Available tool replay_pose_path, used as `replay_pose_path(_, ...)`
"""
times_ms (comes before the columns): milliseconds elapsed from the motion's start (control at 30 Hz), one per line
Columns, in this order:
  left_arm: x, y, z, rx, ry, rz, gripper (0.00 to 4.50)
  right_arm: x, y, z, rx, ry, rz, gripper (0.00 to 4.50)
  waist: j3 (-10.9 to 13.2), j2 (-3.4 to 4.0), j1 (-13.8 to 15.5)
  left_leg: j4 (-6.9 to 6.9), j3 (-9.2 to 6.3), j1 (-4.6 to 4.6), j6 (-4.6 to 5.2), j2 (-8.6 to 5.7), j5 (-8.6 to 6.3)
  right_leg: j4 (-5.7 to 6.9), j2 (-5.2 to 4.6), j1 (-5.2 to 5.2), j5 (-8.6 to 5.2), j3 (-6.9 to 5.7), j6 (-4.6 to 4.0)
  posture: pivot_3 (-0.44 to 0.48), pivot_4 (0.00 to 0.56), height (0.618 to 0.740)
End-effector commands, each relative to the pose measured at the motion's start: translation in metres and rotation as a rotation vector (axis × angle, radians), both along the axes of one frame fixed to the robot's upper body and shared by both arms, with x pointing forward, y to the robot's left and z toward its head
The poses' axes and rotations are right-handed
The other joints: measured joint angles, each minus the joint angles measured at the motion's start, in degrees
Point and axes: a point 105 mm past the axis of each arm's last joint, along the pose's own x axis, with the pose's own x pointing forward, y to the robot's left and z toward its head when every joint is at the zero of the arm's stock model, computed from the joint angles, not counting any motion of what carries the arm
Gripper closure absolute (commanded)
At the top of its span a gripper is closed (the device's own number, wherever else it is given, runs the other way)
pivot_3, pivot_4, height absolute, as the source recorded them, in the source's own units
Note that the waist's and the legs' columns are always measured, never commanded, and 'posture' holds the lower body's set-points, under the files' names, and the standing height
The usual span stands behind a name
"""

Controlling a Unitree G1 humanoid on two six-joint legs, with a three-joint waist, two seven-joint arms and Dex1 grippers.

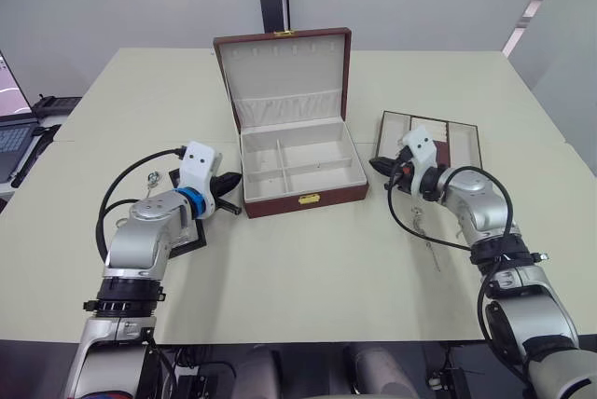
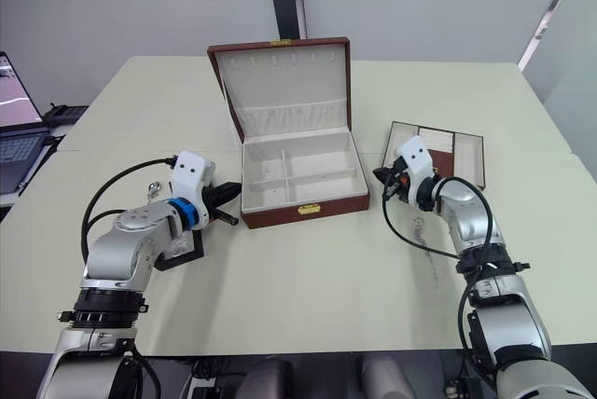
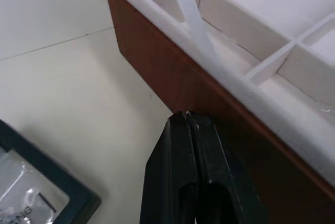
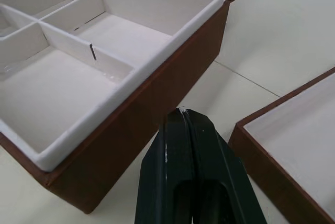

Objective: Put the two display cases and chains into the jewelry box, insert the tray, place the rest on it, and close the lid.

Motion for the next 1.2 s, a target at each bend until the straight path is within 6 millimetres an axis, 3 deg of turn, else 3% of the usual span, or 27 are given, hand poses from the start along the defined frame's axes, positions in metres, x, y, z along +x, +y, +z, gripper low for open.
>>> replay_pose_path(33,0.003,-0.011,0.016,0.009,-0.05,-0.04,4.5,-0.004,0.01,0.015,0.014,-0.047,0.056,4.49,0.0,0.0,0.0,0.0,-0.01,0.0,0.0,0.0,0.0,0.0,0.0,0.0,0.0,0.0,0.0,0.0,0.15,0.74)
replay_pose_path(267,-0.003,-0.032,0.007,0.011,-0.02,-0.131,4.5,-0.029,0.029,0.009,0.035,0.001,0.198,4.49,0.0,0.0,0.1,0.0,-0.02,-0.01,0.0,-0.03,0.0,-0.02,-0.01,0.02,0.0,0.0,0.0,0.0,0.15,0.74)
replay_pose_path(600,-0.027,-0.052,-0.002,-0.006,0.033,-0.261,4.5,-0.049,0.03,0.005,0.042,0.041,0.244,4.49,0.0,0.0,0.2,-0.01,-0.04,-0.02,0.0,-0.03,-0.01,-0.05,-0.01,0.02,0.0,-0.01,0.0,0.0,0.15,0.74)
replay_pose_path(900,-0.033,-0.047,-0.007,0.004,0.054,-0.245,4.5,-0.07,0.03,-0.003,0.054,0.089,0.266,4.49,0.0,-0.02,0.2,-0.01,-0.07,-0.01,0.01,-0.04,-0.01,-0.08,0.0,0.06,-0.01,-0.01,0.01,0.0,0.15,0.74)
replay_pose_path(1200,-0.033,-0.043,-0.01,0.017,0.065,-0.246,4.5,-0.072,0.025,-0.005,0.06,0.101,0.236,4.49,0.0,-0.03,0.2,-0.01,-0.07,-0.01,0.01,-0.04,-0.01,-0.09,0.01,0.06,-0.01,0.0,0.01,0.0,0.15,0.74)
